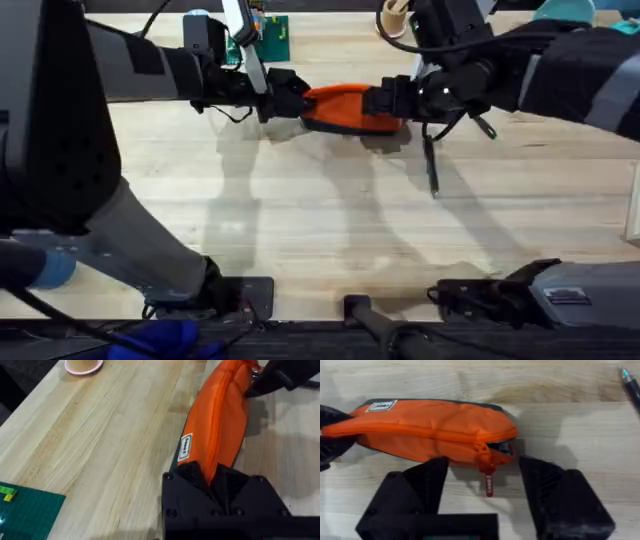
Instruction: Unzip the bag, pick up the pens from the table one at a time and place them inside, then zip the bag closed.
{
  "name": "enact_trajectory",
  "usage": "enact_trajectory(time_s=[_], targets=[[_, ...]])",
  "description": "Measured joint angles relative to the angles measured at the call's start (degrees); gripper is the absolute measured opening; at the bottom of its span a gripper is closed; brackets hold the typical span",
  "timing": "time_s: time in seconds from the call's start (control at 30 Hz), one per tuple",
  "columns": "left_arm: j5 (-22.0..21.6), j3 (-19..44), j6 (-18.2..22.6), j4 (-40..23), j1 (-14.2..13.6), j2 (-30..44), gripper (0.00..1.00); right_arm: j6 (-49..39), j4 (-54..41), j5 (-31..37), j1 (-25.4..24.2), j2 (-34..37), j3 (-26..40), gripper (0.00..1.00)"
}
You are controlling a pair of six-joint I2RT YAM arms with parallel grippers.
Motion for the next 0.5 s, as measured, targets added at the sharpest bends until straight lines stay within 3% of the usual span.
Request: enact_trajectory(time_s=[0.27, 0.5], targets=[[0.0, 0.0, 0.0, 0.0, 0.0, 0.0, 0.043, 0.4, 0.2, 0.2, 0.0, 0.0, 0.0, 0.613], [0.0, 0.0, 0.0, 0.0, 0.0, 0.0, 0.043, 0.5, 0.0, 1.2, 0.0, 0.0, 0.0, 0.314]])
